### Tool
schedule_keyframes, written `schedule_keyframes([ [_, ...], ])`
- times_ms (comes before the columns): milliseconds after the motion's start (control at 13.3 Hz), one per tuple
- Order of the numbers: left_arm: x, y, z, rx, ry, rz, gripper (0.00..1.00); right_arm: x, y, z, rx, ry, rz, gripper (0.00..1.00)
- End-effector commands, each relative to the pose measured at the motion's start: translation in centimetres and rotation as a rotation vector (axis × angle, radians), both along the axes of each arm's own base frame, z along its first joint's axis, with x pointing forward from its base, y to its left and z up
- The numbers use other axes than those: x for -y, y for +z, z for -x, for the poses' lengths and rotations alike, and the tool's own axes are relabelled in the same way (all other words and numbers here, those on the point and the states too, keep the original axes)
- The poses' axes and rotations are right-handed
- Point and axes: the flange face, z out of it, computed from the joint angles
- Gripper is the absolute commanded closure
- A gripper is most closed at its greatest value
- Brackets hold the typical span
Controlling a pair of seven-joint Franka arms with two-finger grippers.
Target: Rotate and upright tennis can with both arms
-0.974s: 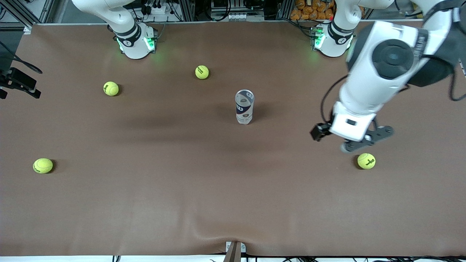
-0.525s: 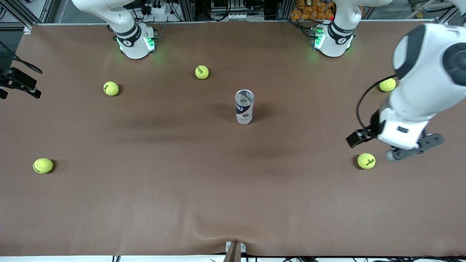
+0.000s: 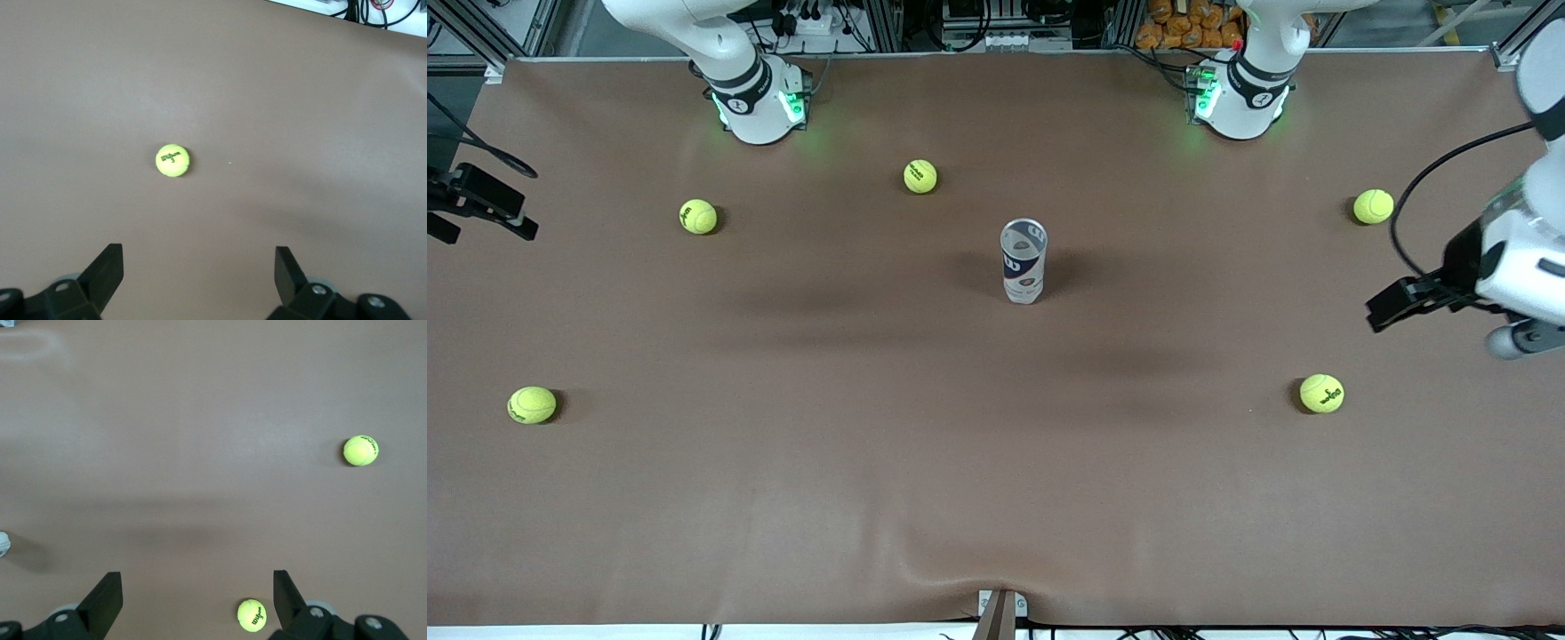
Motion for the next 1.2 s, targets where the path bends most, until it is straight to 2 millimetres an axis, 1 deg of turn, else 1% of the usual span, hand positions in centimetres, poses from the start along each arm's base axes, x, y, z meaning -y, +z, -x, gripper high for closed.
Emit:
schedule_keyframes([
  [0, -0.8, 2.1, 2.6, -0.028, -0.007, 0.017, 0.00, -2.9, 0.3, -1.1, 0.013, 0.041, -0.015, 0.00],
  [75, -0.1, 2.5, 4.2, -0.051, -0.011, 0.024, 0.00, -5.4, -0.3, -1.7, 0.016, 0.078, -0.007, 0.00],
  [225, -0.4, 3.4, 6.8, -0.050, -0.002, 0.028, 0.00, -9.5, -1.5, -3.1, 0.047, 0.134, 0.011, 0.00],
  [300, -0.6, 3.3, 8.1, -0.057, 0.002, 0.038, 0.00, -10.8, -2.6, -3.6, 0.031, 0.152, 0.015, 0.00],
  [375, -1.0, 3.2, 9.3, -0.066, 0.011, 0.046, 0.00, -11.4, -3.2, -3.9, 0.030, 0.158, 0.016, 0.00],
  [450, -0.8, 3.2, 10.3, -0.066, 0.010, 0.049, 0.00, -12.8, -3.6, -4.2, 0.040, 0.176, 0.018, 0.00],
  [599, -0.7, 3.7, 12.1, -0.062, 0.006, 0.047, 0.00, -16.9, -5.2, -4.8, 0.051, 0.235, 0.031, 0.00],
  [674, -0.8, 3.9, 12.0, -0.056, -0.002, 0.037, 0.00, -18.3, -5.9, -5.2, 0.062, 0.253, 0.038, 0.00],
  [749, -0.8, 3.8, 11.6, -0.054, -0.009, 0.029, 0.00, -18.7, -6.5, -5.6, 0.065, 0.254, 0.040, 0.00],
  [824, -1.1, 3.5, 10.6, -0.053, -0.006, 0.023, 0.00, -18.9, -7.1, -5.8, 0.057, 0.255, 0.042, 0.00],
  [899, -1.2, 3.8, 9.6, -0.044, -0.007, 0.026, 0.00, -19.6, -7.4, -5.8, 0.052, 0.262, 0.041, 0.00],
  [1049, -0.6, 4.0, 7.9, -0.032, -0.010, 0.020, 0.00, -22.4, -8.3, -5.3, 0.038, 0.251, 0.046, 0.00],
  [1124, -0.3, 3.4, 7.4, -0.039, -0.018, 0.002, 0.00, -23.5, -8.6, -5.1, 0.035, 0.219, 0.046, 0.00],
])
